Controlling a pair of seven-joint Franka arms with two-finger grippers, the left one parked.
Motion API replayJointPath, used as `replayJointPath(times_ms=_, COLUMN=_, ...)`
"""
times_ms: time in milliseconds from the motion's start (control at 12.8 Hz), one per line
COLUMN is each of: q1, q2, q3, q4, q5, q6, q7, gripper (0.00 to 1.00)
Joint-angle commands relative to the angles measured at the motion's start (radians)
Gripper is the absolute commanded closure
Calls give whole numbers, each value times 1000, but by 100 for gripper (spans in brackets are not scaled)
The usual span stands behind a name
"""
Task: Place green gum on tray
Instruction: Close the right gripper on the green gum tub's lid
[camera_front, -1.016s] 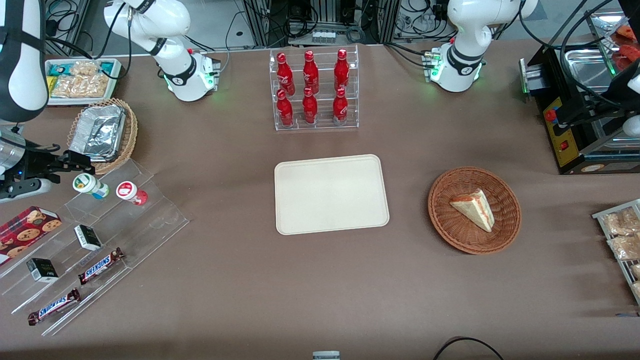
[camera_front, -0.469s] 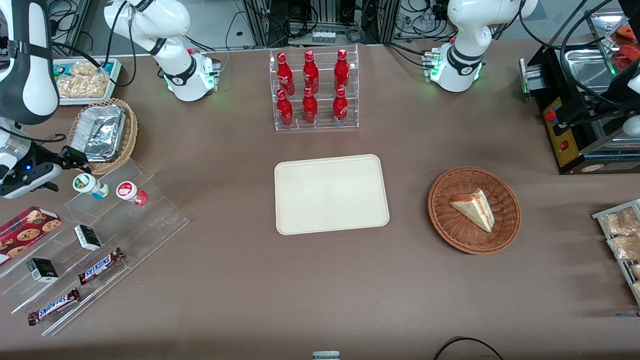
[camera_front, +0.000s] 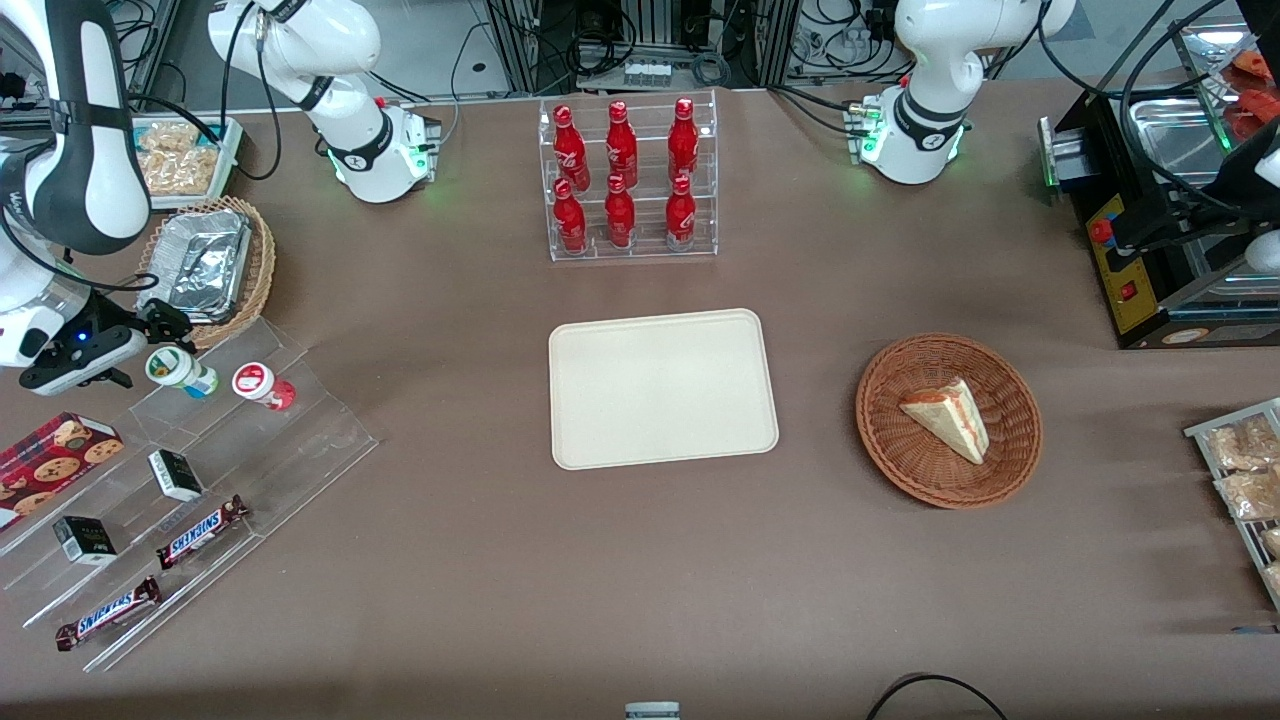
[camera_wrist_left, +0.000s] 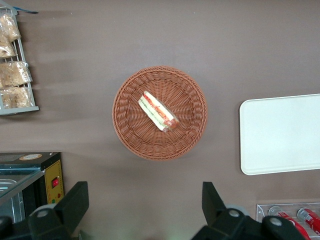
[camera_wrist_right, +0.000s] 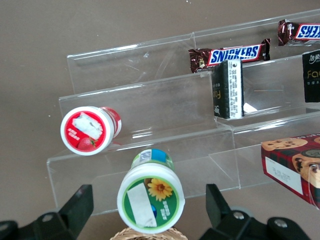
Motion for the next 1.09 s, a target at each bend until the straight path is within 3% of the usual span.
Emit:
replayJointPath(times_ms=0, q1=-4, q2=-17, q3=-3, q4=-38, q5=11, q6=53, q7=-22, gripper=0)
replayJointPath(times_ms=1016, q1=-4, q2=3, q3=-16, q4=-56, q5=11, q6=88, q7=-30, gripper=1)
